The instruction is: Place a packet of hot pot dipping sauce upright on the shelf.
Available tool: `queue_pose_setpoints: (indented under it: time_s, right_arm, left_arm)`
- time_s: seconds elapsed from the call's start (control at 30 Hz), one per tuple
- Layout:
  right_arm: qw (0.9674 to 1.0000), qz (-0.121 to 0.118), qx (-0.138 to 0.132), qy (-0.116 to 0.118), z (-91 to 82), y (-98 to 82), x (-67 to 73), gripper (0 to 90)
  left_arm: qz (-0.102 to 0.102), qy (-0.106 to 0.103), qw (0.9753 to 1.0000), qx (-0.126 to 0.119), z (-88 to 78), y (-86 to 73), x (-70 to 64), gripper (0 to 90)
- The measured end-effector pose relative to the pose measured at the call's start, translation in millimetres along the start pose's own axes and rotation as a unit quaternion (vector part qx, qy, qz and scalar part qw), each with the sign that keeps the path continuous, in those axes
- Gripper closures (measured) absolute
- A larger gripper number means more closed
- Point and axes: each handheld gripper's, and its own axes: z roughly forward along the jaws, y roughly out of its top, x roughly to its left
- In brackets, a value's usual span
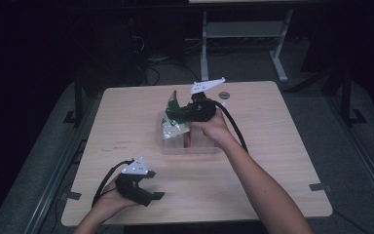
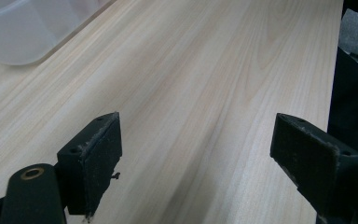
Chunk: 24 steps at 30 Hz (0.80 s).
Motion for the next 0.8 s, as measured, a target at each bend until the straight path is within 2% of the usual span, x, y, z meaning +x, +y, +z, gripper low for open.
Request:
queue_pose_setpoints:
  time_s: [0.27, 0.8]
  right_arm:
    - [0.9999, 0.005, 0.01, -0.003, 7.9, -5.1, -5.3, 90.0]
    - [0.999, 0.015, 0.034, -0.026, 18.9, -15.1, -12.0, 90.0]
  left_arm:
    - [0.004, -0.004, 0.9999, 0.011, 2.3, -0.1, -0.8, 16.2]
    - [0.003, -0.013, 0.9999, 0.007, 5.0, 0.0, -2.9, 16.2]
